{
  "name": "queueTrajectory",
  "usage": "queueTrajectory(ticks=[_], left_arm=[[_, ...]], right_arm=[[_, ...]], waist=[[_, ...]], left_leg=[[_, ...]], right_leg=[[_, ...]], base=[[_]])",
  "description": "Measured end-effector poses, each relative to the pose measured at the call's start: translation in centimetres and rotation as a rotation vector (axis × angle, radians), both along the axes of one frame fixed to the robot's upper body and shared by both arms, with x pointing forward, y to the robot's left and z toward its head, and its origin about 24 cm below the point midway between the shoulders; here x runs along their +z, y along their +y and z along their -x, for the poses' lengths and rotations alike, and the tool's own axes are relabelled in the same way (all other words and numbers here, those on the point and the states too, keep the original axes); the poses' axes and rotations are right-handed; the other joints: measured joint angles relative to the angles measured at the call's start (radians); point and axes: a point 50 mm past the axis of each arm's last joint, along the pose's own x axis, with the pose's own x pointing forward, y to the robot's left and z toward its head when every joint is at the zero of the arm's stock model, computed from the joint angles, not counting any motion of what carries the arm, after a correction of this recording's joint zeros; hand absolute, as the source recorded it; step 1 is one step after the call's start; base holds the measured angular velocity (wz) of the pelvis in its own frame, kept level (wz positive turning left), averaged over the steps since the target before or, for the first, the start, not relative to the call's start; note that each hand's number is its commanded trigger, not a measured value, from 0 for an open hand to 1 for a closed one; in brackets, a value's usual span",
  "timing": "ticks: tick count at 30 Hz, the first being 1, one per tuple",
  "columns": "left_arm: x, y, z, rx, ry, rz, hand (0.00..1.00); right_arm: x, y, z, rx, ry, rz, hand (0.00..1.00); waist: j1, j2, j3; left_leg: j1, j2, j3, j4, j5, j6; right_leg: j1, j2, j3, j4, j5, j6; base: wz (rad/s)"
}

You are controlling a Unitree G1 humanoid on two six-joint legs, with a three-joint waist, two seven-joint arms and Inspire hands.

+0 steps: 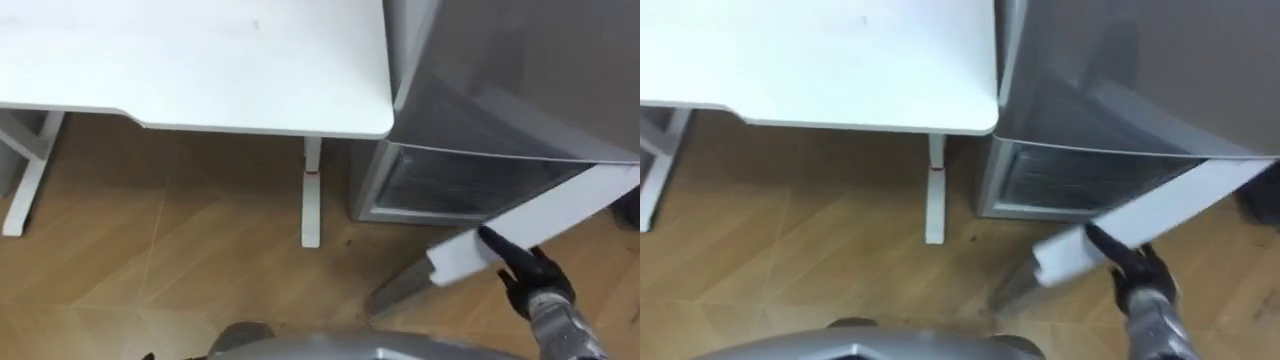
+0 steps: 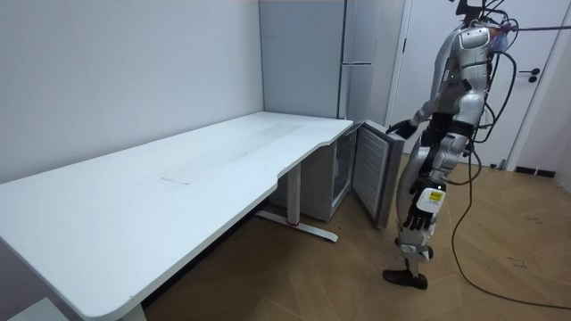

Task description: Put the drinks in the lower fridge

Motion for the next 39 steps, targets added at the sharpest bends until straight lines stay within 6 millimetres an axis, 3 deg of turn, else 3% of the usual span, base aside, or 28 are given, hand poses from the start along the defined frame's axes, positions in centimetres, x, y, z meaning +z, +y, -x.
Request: queueTrajectory(ticks=[1,2,5,6,7,9,13,16,21,26,28,31,32,34,35,39], left_arm=[[0.0,-0.1,0.0,-0.009,0.001,0.004,0.0],[0.0,-0.2,0.0,-0.013,0.004,0.005,0.0],[-0.2,-0.7,-0.9,-0.05,-0.007,0.011,0.0],[-0.1,-0.4,-1.6,-0.06,-0.022,0.004,0.0],[-0.1,-0.3,-1.8,-0.076,-0.02,0.001,0.0],[0.0,-0.3,-2.0,-0.094,-0.02,-0.004,0.0],[-0.2,-0.8,-2.4,-0.123,-0.006,0.007,0.0],[-0.2,-1.0,-2.8,-0.127,-0.015,0.009,0.0],[-0.2,-1.2,-3.3,-0.107,-0.02,0.021,0.0],[-0.2,-1.1,-3.0,-0.118,-0.008,0.024,0.0],[-0.2,-1.0,-2.9,-0.111,-0.005,0.023,0.0],[-0.1,-0.6,-2.8,-0.086,0.001,0.019,0.0],[-0.1,-0.4,-2.7,-0.073,0.0,0.017,0.0],[0.0,-0.1,-2.8,-0.07,-0.004,0.01,0.0],[0.0,0.0,-2.6,-0.067,-0.001,0.008,0.0],[0.1,0.4,-2.8,-0.042,-0.02,-0.004,0.0]], right_arm=[[0.0,1.3,-0.8,0.077,-0.029,-0.027,0.0],[0.0,2.3,-1.3,0.117,-0.045,-0.053,0.0],[1.8,7.8,-5.0,0.284,-0.208,-0.222,0.0],[2.5,10.2,-6.0,0.322,-0.247,-0.296,0.0],[2.9,11.2,-6.5,0.354,-0.275,-0.325,0.0],[5.7,14.9,-8.7,0.54,-0.416,-0.42,0.0],[7.0,17.4,-9.9,0.662,-0.424,-0.472,0.0],[7.2,17.3,-10.1,0.694,-0.432,-0.473,0.0],[7.2,16.9,-10.0,0.722,-0.438,-0.47,0.0],[6.9,16.0,-9.8,0.795,-0.432,-0.407,0.0],[6.5,15.5,-9.5,0.836,-0.419,-0.378,0.0],[4.8,14.0,-8.4,0.902,-0.34,-0.312,0.0],[3.8,12.8,-7.4,0.909,-0.278,-0.27,0.0],[1.9,10.2,-5.3,0.924,-0.142,-0.185,0.0],[1.4,9.6,-4.7,0.919,-0.105,-0.169,0.0],[-1.6,5.8,1.0,0.802,0.147,-0.135,0.0]], waist=[[0.011,0.009,0.0014],[0.019,0.004,0.0047],[0.065,-0.001,0.0077],[0.078,-0.005,0.0118],[0.092,-0.011,0.0162],[0.124,-0.022,0.0198],[0.176,-0.021,0.0257],[0.197,-0.018,0.0271],[0.19,-0.006,0.0206],[0.187,-0.011,0.0155],[0.182,-0.016,0.0079],[0.147,-0.024,-0.0021],[0.144,-0.032,-0.0078],[0.135,-0.039,-0.0085],[0.126,-0.042,-0.0082],[0.088,-0.049,-0.0041]], left_leg=[[0.003,-0.002,-0.008,-0.003,0.004,-0.002],[0.004,-0.002,-0.012,-0.005,0.005,-0.004],[-0.006,-0.001,-0.033,-0.01,0.01,-0.011],[-0.013,-0.001,-0.047,-0.007,0.013,-0.015],[-0.013,0.0,-0.048,-0.008,0.013,-0.016],[-0.018,-0.001,-0.06,-0.004,0.013,-0.017],[-0.031,-0.005,-0.074,0.001,0.012,-0.016],[-0.032,-0.004,-0.076,-0.005,0.013,-0.017],[-0.038,-0.004,-0.082,-0.005,0.013,-0.016],[-0.04,-0.005,-0.084,-0.001,0.013,-0.016],[-0.038,-0.005,-0.084,-0.001,0.013,-0.016],[-0.037,-0.009,-0.097,-0.002,0.015,-0.015],[-0.036,-0.011,-0.098,-0.003,0.016,-0.014],[-0.035,-0.014,-0.096,-0.003,0.017,-0.012],[-0.032,-0.015,-0.095,-0.004,0.017,-0.012],[-0.03,-0.018,-0.097,0.0,0.017,-0.011]], right_leg=[[0.006,-0.001,-0.012,0.0,-0.002,-0.003],[0.007,-0.001,-0.015,0.001,-0.004,-0.004],[0.006,0.005,-0.03,-0.001,-0.01,-0.012],[0.005,0.007,-0.042,-0.001,-0.013,-0.015],[0.005,0.007,-0.046,0.0,-0.015,-0.017],[0.009,0.007,-0.063,-0.001,-0.017,-0.017],[0.008,0.005,-0.08,0.005,-0.017,-0.016],[0.008,0.006,-0.084,0.006,-0.017,-0.016],[0.004,0.005,-0.094,0.016,-0.017,-0.016],[0.006,0.004,-0.098,0.016,-0.017,-0.016],[0.007,0.004,-0.099,0.015,-0.017,-0.016],[0.008,0.002,-0.119,0.015,-0.017,-0.016],[0.008,0.0,-0.118,0.015,-0.017,-0.016],[0.009,-0.003,-0.117,0.015,-0.017,-0.016],[0.011,-0.004,-0.117,0.015,-0.017,-0.015],[0.018,-0.006,-0.12,0.012,-0.019,-0.012]], base=[[0.18],[0.13],[0.15],[0.24],[0.21],[0.18],[0.13],[0.0],[0.03],[0.01],[0.0],[0.11],[0.0],[-0.05],[0.0],[0.01]])
